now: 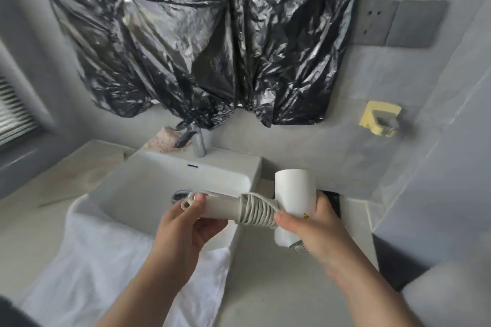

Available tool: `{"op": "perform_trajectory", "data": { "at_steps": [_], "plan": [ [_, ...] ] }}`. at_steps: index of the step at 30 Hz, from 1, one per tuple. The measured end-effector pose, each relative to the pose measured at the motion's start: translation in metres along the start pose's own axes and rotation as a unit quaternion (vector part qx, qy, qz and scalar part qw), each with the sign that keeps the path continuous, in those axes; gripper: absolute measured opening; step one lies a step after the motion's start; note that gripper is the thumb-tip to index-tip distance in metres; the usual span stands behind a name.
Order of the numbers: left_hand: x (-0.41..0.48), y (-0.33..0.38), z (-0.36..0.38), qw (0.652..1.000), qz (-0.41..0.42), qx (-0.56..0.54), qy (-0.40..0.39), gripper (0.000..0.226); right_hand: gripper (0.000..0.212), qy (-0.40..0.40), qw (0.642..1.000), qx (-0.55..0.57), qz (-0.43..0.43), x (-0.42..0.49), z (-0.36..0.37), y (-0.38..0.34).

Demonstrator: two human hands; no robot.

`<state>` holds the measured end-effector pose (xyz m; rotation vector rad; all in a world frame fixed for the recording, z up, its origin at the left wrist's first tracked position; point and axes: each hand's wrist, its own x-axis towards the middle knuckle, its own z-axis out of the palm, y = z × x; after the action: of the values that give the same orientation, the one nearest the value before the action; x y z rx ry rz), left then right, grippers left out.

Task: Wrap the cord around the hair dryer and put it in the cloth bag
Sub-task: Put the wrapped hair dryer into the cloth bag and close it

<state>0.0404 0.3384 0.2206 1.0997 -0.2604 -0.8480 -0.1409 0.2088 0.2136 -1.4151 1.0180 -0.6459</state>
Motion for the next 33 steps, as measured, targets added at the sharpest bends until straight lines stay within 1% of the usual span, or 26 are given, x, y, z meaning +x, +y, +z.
{"op": "perform_trajectory", "data": {
  "at_steps": [6,10,13,19,20,23,24,28,33],
  "plan": [
    [-0.016,0.039,-0.057,0.993,0.03,-0.021,0.112,0.018,0.082,-0.094,0.995,-0.02,-0.009,0.01,0.074,-0.014],
    [-0.028,0.065,-0.101,0.983,0.051,-0.035,0.176,0.021,0.075,-0.173,0.984,-0.038,-0.012,0.007,0.13,-0.029],
    [-0.035,0.085,-0.133,0.977,0.063,-0.046,0.198,0.025,0.066,-0.211,0.976,-0.044,-0.008,0.002,0.169,-0.041],
    [-0.028,0.126,-0.192,0.974,0.087,-0.085,0.189,0.025,0.061,-0.201,0.978,-0.052,-0.035,-0.006,0.245,-0.06],
    [-0.024,0.133,-0.204,0.975,0.089,-0.089,0.183,0.023,0.064,-0.197,0.978,-0.051,-0.039,-0.006,0.259,-0.063],
    [-0.007,0.155,-0.248,0.977,0.089,-0.088,0.174,0.019,0.084,-0.182,0.981,-0.054,-0.045,-0.007,0.309,-0.068],
    [-0.001,0.163,-0.265,0.977,0.089,-0.083,0.174,0.019,0.085,-0.18,0.981,-0.057,-0.044,-0.008,0.328,-0.069],
    [0.02,0.201,-0.341,0.978,0.08,-0.08,0.176,0.021,0.067,-0.185,0.982,-0.044,-0.022,-0.016,0.414,-0.074],
    [0.037,0.242,-0.418,0.982,0.066,-0.076,0.161,0.028,0.063,-0.177,0.984,-0.034,0.0,-0.019,0.503,-0.084]
  ]
}}
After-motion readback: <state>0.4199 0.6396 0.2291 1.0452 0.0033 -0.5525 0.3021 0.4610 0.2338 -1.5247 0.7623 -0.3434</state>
